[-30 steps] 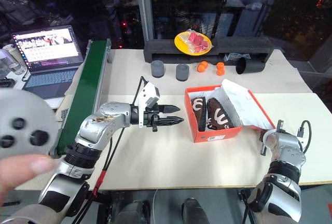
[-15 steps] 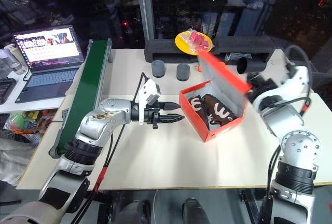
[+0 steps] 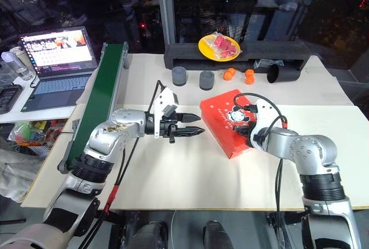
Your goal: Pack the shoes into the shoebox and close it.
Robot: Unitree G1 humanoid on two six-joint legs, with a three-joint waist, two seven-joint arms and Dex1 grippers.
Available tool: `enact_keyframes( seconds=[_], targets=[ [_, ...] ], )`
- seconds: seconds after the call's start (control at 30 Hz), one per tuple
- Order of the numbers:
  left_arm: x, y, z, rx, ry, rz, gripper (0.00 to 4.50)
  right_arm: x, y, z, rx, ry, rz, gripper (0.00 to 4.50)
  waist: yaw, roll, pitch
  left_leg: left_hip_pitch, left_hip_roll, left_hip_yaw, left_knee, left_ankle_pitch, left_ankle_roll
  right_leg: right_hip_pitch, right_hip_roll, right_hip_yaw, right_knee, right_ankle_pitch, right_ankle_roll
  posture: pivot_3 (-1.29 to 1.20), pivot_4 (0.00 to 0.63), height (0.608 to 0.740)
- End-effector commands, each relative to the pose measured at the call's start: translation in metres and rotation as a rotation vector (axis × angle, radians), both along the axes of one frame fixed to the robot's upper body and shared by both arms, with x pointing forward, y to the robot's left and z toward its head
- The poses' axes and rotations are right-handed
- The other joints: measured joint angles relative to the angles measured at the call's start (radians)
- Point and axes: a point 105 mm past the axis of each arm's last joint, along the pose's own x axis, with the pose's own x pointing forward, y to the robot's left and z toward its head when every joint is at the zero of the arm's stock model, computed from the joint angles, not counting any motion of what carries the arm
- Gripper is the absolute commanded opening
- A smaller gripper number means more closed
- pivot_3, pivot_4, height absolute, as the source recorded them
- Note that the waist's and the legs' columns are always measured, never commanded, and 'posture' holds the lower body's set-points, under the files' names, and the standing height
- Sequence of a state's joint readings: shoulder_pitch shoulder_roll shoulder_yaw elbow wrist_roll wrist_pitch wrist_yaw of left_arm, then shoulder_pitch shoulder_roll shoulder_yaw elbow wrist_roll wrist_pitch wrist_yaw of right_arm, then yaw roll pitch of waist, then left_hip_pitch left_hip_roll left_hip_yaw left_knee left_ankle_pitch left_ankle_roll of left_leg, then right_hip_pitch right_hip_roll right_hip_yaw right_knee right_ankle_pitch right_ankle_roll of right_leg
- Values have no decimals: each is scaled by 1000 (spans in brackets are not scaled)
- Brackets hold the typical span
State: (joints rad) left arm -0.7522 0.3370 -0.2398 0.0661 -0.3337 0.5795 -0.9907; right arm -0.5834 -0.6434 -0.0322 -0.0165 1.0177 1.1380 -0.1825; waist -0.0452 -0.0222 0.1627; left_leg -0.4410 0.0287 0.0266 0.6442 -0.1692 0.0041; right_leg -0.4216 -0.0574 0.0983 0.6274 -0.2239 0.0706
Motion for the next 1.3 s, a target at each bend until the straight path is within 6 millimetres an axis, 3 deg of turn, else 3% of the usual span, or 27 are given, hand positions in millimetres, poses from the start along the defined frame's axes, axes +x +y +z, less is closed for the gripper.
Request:
enact_keyframes(
  seconds=[0.03,0.2,0.37,0.43,0.5,0.6,0.8,0.93,1.17,1.3],
  targets=[
    [-1,3,11,-6,-78,17,2361,-3,0,-32,-66,113,26,63,-1,-2,-1,0,0,0,0,0,0,0,0,0,0,0,0,0,150,740],
    [3,13,5,-22,-68,101,2361,-7,2,-29,-58,106,64,63,0,-6,-4,2,1,0,0,0,0,2,0,-1,0,0,0,0,150,740],
    [12,28,7,-93,-53,243,2361,-2,-13,12,-39,-40,21,63,4,-6,-4,1,1,0,0,0,0,1,0,-1,1,0,0,0,150,740],
    [21,40,8,-132,-53,359,2361,2,-29,40,-83,-175,-29,63,6,-6,-3,0,1,-1,0,0,0,0,0,-1,0,0,0,0,150,740],
    [40,64,8,-174,-60,582,2361,3,-58,62,-205,-321,-130,63,10,-6,-3,-1,0,-1,0,0,0,-1,-1,-1,0,0,0,0,150,740],
    [54,97,3,-246,-47,856,2361,-3,-85,72,-289,-425,-241,63,19,-6,-3,-1,-1,-1,1,0,0,-1,-2,-1,-1,0,1,0,150,740],
    [53,139,-27,-280,6,1190,2361,-19,-127,65,-533,-496,-411,63,21,-6,-3,0,0,-1,0,0,0,0,-1,-1,1,0,0,0,150,740],
    [46,135,-41,-261,30,1189,2361,-30,-142,53,-557,-498,-478,63,26,-6,-3,1,-1,0,1,0,0,1,-1,-1,1,0,0,0,150,740],
    [44,140,-45,-260,31,1221,2361,-43,-157,41,-693,-483,-500,63,26,-6,-3,1,-1,0,1,0,0,1,-1,-1,1,0,0,0,150,740],
    [46,134,-46,-258,28,1203,2361,-50,-169,33,-657,-472,-584,63,25,-6,-3,1,-1,0,1,0,0,1,-1,-1,1,0,0,0,150,740]
  ],
)
